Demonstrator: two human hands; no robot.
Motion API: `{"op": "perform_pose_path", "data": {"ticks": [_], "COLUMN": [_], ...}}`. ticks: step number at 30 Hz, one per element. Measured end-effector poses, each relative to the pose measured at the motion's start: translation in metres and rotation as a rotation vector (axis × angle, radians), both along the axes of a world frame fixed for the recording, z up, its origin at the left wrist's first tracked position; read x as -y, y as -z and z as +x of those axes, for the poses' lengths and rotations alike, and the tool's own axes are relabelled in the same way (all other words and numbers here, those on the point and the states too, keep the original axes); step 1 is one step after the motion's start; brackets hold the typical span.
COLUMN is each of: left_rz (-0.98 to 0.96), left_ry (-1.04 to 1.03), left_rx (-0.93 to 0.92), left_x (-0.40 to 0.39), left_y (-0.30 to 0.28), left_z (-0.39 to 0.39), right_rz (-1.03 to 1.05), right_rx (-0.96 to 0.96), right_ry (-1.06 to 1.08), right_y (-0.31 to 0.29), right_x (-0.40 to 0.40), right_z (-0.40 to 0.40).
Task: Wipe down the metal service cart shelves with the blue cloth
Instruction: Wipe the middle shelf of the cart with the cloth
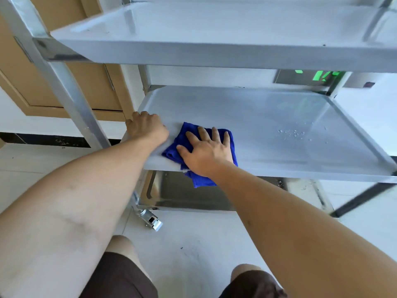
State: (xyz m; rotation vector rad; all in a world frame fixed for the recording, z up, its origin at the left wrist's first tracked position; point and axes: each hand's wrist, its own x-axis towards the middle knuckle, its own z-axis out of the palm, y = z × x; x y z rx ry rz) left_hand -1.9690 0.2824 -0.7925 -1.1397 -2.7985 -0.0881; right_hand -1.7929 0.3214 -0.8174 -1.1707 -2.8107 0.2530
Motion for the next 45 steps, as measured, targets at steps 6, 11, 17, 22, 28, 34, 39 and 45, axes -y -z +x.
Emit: {"op": "perform_pose_path", "data": {"ticks": [6, 11, 17, 22, 28, 34, 39, 45], "left_rz": [0.140, 0.222, 0.307, 0.370, 0.402, 0.376, 0.336, 0.286], "left_ry": [0.240, 0.369, 0.377, 0.388, 0.408, 0.450, 0.432, 0.427], "left_rx": [0.187, 0.333, 0.174, 0.150, 0.127, 0.086, 0.044, 0.040], "left_x": [-0.036, -0.065, -0.070, -0.068, -0.066, -0.066, -0.070, -0.070], "left_y": [0.001, 0.011, 0.027, 0.036, 0.037, 0.041, 0.045, 0.040], "left_z": [0.050, 0.079, 0.070, 0.068, 0.066, 0.065, 0.065, 0.068], "right_rz": [0.039, 0.016, -0.006, 0.011, 0.049, 0.080, 0.075, 0.084], "right_rx": [-0.008, 0.012, 0.067, 0.094, 0.106, 0.078, 0.081, 0.085], "right_ry": [0.059, 0.123, 0.143, 0.167, 0.178, 0.191, 0.222, 0.205], "right_y": [0.001, 0.003, -0.002, -0.004, -0.003, 0.001, -0.001, -0.002], "right_x": [-0.009, -0.029, -0.055, -0.085, -0.130, -0.187, -0.226, -0.233], "right_z": [0.043, 0.057, 0.044, 0.027, -0.006, -0.042, -0.067, -0.071]}}
